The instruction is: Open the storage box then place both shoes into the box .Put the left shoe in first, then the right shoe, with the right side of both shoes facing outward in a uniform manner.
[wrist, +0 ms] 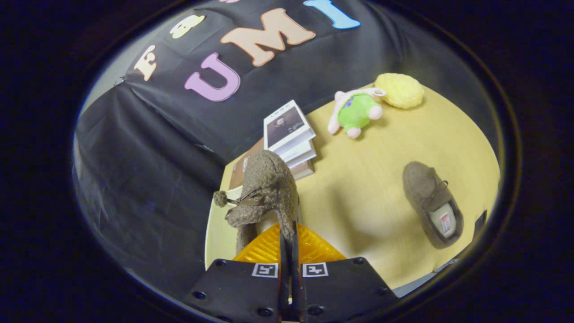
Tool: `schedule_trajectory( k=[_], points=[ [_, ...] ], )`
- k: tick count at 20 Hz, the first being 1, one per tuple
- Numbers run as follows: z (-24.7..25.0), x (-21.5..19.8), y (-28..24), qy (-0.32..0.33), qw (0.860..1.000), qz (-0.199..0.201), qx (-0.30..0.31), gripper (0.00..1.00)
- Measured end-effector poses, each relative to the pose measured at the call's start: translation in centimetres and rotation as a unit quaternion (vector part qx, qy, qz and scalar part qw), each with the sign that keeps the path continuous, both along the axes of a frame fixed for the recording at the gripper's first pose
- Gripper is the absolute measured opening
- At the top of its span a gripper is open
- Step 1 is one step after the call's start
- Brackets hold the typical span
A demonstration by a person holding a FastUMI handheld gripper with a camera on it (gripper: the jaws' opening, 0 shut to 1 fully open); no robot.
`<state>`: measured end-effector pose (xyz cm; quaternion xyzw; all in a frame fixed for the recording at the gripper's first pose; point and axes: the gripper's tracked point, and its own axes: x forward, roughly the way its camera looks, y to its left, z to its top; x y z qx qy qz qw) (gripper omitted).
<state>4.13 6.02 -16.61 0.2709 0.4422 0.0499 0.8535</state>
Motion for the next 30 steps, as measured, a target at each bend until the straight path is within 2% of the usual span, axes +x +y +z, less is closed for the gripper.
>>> schedule_trajectory(
  k=[6, 13, 19, 25, 30],
  points=[
    [1.4, 0.6, 7.0, -0.01, 0.999, 0.029, 0.018, 0.06],
    [-2.3, -0.5, 14.3, 0.027, 0.998, 0.064, 0.001, 0.06],
    [-6.8, -1.5, 17.5, 0.066, 0.995, 0.069, -0.034, 0.06],
    [-10.9, -1.4, 18.5, 0.103, 0.99, 0.06, -0.079, 0.06],
    [-13.4, -2.1, 19.9, 0.139, 0.981, 0.089, -0.101, 0.06]
  ],
)
